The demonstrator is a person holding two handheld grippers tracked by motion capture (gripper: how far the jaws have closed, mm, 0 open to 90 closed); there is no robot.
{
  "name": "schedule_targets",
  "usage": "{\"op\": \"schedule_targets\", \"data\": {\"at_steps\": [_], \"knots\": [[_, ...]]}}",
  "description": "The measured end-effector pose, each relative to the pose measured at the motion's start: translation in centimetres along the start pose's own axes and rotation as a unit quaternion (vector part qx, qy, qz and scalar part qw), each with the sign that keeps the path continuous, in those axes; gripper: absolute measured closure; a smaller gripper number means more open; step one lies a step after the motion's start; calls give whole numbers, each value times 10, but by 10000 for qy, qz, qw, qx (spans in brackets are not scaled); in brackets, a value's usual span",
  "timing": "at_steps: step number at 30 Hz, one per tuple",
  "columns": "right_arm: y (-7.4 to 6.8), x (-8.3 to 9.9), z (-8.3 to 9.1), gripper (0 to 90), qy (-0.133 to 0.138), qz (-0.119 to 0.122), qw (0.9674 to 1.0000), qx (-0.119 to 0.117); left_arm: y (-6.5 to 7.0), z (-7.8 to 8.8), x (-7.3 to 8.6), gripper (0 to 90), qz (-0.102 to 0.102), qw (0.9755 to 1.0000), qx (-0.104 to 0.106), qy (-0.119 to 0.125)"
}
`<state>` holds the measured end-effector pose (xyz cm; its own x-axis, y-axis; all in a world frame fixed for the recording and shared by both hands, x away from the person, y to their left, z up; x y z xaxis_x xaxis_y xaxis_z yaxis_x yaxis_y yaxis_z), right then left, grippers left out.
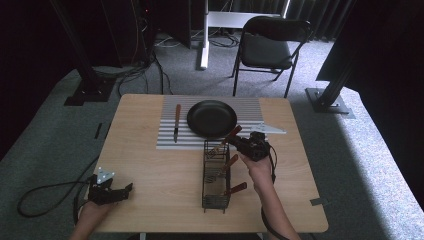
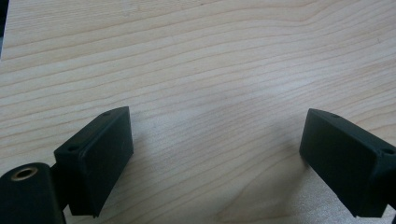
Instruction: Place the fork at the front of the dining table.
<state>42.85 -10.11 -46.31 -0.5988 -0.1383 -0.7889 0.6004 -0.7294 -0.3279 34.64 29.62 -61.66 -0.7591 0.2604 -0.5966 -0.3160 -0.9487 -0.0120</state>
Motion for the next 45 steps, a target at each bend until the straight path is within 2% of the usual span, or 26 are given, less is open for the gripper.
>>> {"op": "schedule_targets", "data": {"at_steps": [16, 19, 20, 21, 23, 29, 33, 38, 39, 40, 42, 43, 44, 45], "knots": [[-10, -29, 33, 810, 399, 33, 9991, -157, 0, 0, 0, 95, -7, 10000, -2, 2], [-15, -36, 49, 810, 502, 62, 9984, -244, 0, 0, 0, 95, -9, 10000, 0, -4], [-15, -36, 49, 810, 502, 62, 9984, -244, 0, 0, 0, 95, -9, 10000, 1, -3], [-17, -41, 59, 810, 581, 70, 9979, -275, 0, 0, 0, 95, -7, 10000, -1, 2], [-18, -44, 64, 810, 612, 79, 9977, -292, 0, 0, 0, 95, -7, 10000, -1, 3], [-18, -59, 90, 810, 773, 163, 9966, -242, 0, 0, 0, 95, -9, 10000, 0, -4], [-8, -69, 107, 810, 842, 198, 9962, -87, 0, 0, 0, 95, -7, 10000, 1, -3], [6, -70, 115, 810, 836, 149, 9963, 91, 0, 0, 0, 95, -8, 10000, 1, -3], [15, -67, 117, 810, 809, 87, 9965, 179, 0, 0, 0, 95, -8, 10000, 1, -3], [15, -67, 117, 810, 809, 87, 9965, 179, 0, 0, 0, 95, -7, 10000, 1, -3], [26, -63, 118, 810, 771, -6, 9966, 284, 0, 0, 0, 95, -8, 10000, 1, -1], [37, -59, 118, 810, 734, -131, 9966, 354, 0, 0, 0, 95, -7, 10000, -2, 3], [37, -59, 118, 810, 734, -131, 9966, 354, 0, 0, 0, 95, -8, 10000, -3, 2], [51, -54, 117, 810, 667, -229, 9962, 512, 0, 0, 0, 95, -7, 10000, 0, -3]]}}
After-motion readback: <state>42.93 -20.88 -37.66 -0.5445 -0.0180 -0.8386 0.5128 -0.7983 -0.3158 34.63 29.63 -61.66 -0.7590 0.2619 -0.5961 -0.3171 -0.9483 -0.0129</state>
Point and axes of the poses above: each handheld gripper's, and its own axes: z roughly backward along the jaws, x roughly out of its underside, y roughly to its right, the point moved 10 cm from there along -z, roughly forward along the jaws, and after that the axes turned 8 degrees about -y, right-handed, at the moved point
